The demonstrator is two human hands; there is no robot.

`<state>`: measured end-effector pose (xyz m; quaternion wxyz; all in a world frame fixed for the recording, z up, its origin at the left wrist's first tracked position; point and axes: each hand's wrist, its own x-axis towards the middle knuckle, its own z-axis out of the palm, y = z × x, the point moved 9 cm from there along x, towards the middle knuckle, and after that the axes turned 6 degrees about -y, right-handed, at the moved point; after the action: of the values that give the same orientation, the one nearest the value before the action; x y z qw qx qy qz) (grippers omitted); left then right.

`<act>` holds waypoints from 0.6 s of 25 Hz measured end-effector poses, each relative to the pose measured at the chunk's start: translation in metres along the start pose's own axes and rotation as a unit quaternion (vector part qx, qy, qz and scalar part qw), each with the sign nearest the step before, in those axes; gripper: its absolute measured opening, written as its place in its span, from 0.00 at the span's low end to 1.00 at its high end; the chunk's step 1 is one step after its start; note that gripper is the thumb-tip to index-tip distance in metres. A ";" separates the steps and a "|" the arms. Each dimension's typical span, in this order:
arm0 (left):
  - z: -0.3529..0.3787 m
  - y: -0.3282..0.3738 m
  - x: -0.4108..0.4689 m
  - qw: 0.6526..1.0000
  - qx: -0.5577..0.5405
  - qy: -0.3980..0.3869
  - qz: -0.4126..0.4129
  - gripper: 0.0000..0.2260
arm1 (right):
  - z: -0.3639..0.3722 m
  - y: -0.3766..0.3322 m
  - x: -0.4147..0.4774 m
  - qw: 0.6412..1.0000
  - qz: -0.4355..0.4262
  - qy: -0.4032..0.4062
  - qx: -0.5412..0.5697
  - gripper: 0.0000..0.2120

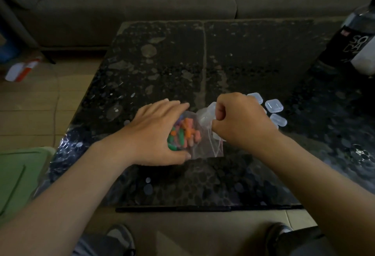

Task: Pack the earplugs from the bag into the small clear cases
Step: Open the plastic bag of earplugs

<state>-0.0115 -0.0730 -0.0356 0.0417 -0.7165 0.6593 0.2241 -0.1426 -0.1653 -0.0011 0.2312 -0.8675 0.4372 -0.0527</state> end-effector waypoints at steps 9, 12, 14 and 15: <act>-0.009 -0.028 -0.001 0.999 -0.001 0.034 -0.041 0.53 | 0.004 -0.013 0.012 0.992 -0.047 -0.108 0.047 0.04; -0.012 -0.045 -0.007 0.997 0.015 0.030 -0.070 0.50 | -0.011 0.001 0.015 0.994 -0.017 -0.088 0.064 0.05; -0.012 -0.050 -0.009 0.997 0.011 0.025 -0.078 0.51 | -0.019 0.010 0.017 0.996 -0.010 -0.093 0.010 0.05; -0.011 -0.049 -0.009 0.997 0.009 0.025 -0.075 0.52 | -0.018 0.013 0.016 0.993 -0.016 -0.112 -0.031 0.03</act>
<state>0.0382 -0.0624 -0.0339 0.0483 -0.7688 0.6067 0.1964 -0.1469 -0.1908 0.0072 0.2510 -0.8816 0.3959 0.0543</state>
